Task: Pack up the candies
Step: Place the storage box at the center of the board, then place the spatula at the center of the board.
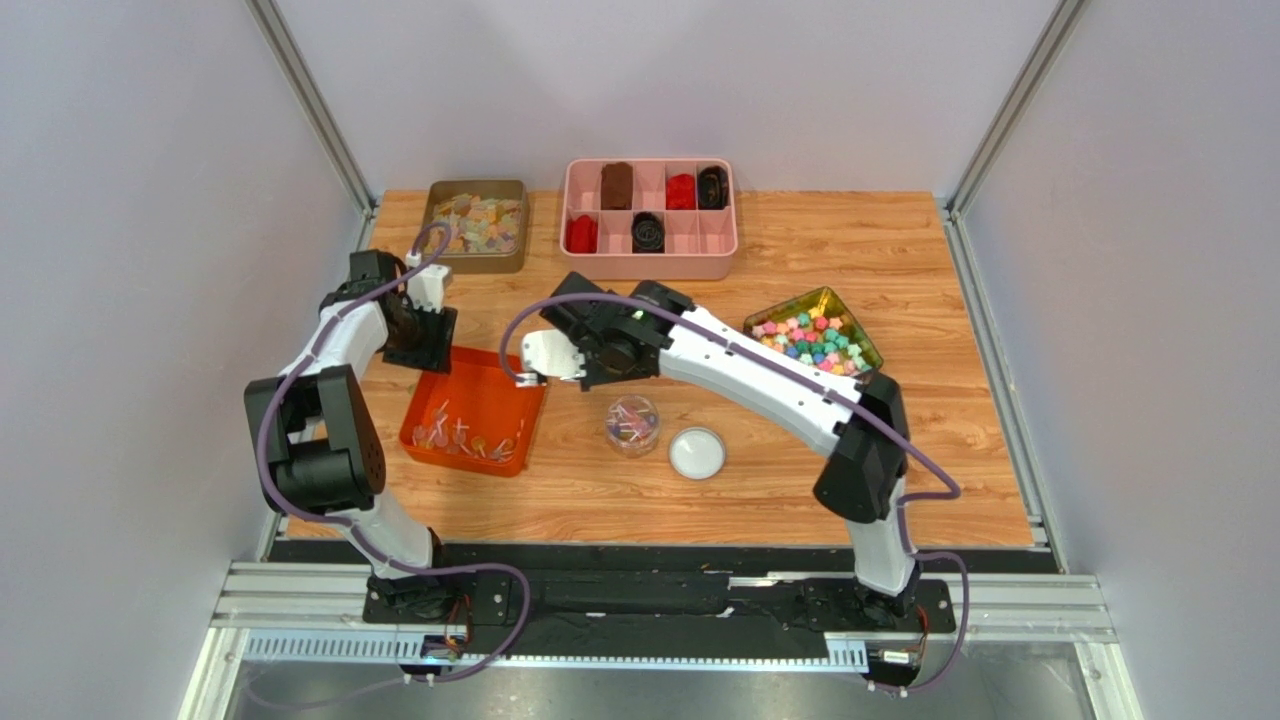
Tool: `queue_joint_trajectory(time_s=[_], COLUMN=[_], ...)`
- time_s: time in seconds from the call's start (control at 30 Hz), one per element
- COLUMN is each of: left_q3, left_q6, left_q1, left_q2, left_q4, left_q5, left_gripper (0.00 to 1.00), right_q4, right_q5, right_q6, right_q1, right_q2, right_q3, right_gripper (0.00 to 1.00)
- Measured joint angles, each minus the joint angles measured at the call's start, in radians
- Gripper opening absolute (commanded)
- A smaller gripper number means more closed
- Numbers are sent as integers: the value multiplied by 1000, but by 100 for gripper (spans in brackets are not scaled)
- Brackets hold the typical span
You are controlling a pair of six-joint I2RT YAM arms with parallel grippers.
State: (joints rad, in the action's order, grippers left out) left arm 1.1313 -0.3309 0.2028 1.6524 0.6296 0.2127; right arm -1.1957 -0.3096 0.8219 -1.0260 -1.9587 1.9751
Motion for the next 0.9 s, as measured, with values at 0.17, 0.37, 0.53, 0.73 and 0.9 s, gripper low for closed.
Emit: queue_joint_trajectory(time_s=[0.17,0.37,0.53,0.73,0.9], left_q3=[22,40,42,23,0], left_q6=[14,18,19,27,32], left_q1=[1,29,63,75,75], left_q2=[-43,-116,-132,-151,-176], left_q4=[8,10,10,2,2], left_q5=[3,5,8,23,43], left_gripper=[76,78,84,99,99], right_q4=[56,122,192,272,318], right_q5=[43,58,50,61,122], right_q6=[-25,-54,-98,-181,-233], right_q1=[-40,-76,-76,8,125], right_q2=[-136,-212,-226,-224,-180], right_q3=[134,172,173,162,35], right_gripper=[0,0,0,0,0])
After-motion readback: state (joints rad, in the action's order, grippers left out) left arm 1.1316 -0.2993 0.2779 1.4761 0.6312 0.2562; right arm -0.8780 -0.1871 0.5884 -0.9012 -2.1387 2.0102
